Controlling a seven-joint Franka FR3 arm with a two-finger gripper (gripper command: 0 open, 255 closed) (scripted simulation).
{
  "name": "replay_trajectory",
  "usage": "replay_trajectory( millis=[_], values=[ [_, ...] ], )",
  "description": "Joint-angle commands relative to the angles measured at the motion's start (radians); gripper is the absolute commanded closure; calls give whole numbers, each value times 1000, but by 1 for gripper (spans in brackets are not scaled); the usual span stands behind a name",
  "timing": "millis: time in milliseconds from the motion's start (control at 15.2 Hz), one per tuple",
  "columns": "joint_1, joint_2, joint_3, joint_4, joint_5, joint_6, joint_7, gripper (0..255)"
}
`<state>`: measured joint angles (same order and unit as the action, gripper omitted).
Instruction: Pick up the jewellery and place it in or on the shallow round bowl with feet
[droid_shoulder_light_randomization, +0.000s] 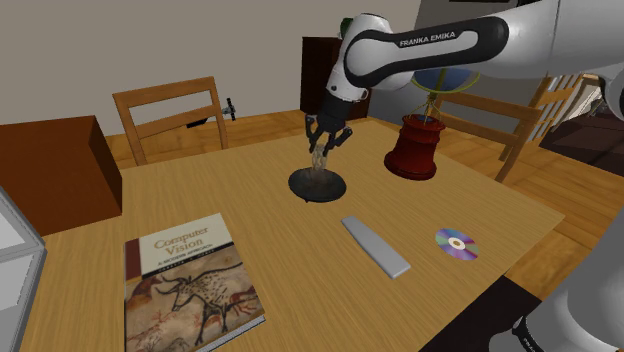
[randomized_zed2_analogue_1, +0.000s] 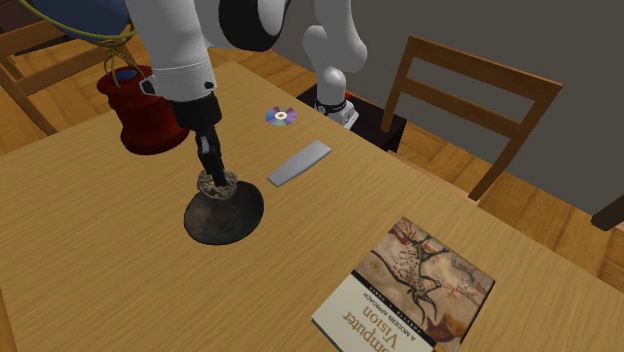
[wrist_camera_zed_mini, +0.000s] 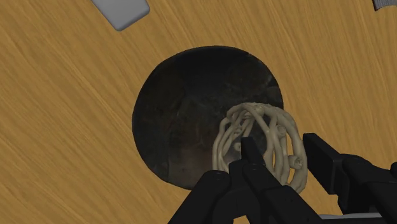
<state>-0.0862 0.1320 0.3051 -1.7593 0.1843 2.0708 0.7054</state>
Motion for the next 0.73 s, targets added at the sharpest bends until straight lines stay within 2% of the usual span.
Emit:
replay_trajectory(
  millis=[0, 660],
  values=[
    [0, 3, 0, -26, 2, 29, -5, 255],
    [3, 29, 1, -106, 5, 133, -22, 255]
  ],
)
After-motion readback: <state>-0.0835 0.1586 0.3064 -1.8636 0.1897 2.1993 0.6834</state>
